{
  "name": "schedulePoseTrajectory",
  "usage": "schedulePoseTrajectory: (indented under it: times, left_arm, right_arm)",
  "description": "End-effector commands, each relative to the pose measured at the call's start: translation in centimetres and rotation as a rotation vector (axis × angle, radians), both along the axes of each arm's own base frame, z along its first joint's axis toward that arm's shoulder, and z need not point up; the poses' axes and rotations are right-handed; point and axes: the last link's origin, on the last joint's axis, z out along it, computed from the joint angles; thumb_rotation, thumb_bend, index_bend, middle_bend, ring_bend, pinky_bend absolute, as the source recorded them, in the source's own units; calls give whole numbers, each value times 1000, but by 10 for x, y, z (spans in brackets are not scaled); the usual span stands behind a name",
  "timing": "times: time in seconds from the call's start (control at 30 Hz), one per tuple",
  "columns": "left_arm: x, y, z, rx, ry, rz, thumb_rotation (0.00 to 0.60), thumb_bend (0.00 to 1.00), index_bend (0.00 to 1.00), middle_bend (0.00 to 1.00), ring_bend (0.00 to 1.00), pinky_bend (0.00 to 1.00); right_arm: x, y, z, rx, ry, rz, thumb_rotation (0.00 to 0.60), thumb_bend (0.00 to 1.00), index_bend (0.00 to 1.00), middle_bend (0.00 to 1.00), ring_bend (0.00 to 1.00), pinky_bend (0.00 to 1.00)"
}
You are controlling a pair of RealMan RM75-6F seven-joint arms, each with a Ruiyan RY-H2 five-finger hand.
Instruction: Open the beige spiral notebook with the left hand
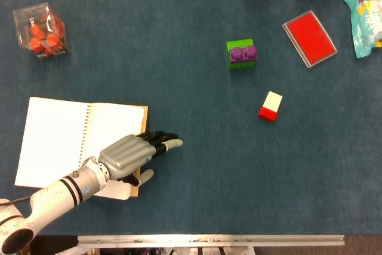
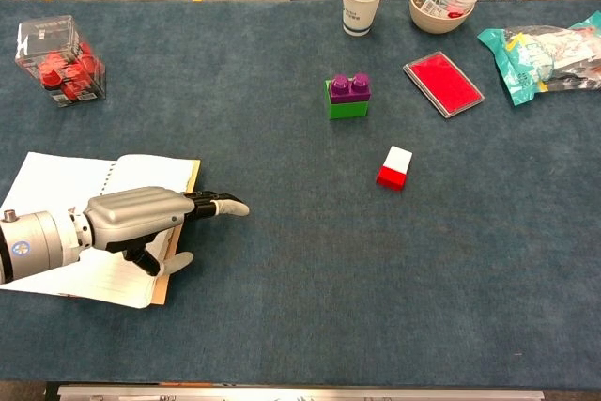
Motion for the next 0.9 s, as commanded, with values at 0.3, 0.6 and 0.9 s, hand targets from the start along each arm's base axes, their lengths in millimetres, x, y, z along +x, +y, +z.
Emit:
schedulePoseTrajectory:
  times: [0.3, 0.6, 0.9]
  left_arm:
    - [10, 7, -13, -14, -156, 145, 600, 485, 0, 0, 0, 113]
    - [2, 15, -1, 51, -225, 247, 600, 486, 0, 0, 0, 113]
    - [7, 8, 28, 74, -283, 254, 600, 485, 0, 0, 0, 113]
  right_arm:
    - [0, 0, 1, -5, -5, 4, 600, 395, 309, 301, 211, 291]
    - [1, 0, 1, -4, -9, 11, 600, 395, 309, 301, 211, 291]
    - [2, -1, -1, 4, -9, 16, 600, 395, 309, 301, 212, 291]
